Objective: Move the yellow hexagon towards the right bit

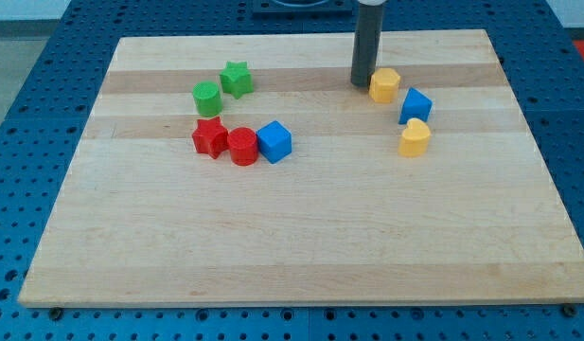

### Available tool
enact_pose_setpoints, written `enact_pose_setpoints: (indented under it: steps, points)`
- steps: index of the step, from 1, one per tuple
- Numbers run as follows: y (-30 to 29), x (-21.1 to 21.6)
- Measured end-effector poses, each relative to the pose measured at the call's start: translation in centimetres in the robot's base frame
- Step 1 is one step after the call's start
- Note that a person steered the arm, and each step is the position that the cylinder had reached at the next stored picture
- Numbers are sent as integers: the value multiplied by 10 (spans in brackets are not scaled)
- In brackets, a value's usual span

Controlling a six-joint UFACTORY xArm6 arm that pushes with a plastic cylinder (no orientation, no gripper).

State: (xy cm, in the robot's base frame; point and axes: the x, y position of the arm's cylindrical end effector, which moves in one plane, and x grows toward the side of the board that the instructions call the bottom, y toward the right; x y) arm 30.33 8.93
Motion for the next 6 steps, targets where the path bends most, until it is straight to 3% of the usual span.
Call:
enact_pose_setpoints:
  steps: [3, 4, 5, 6]
  points:
    - [29, 0]
    - [12, -8]
    - [-44, -13]
    - [-94, 22]
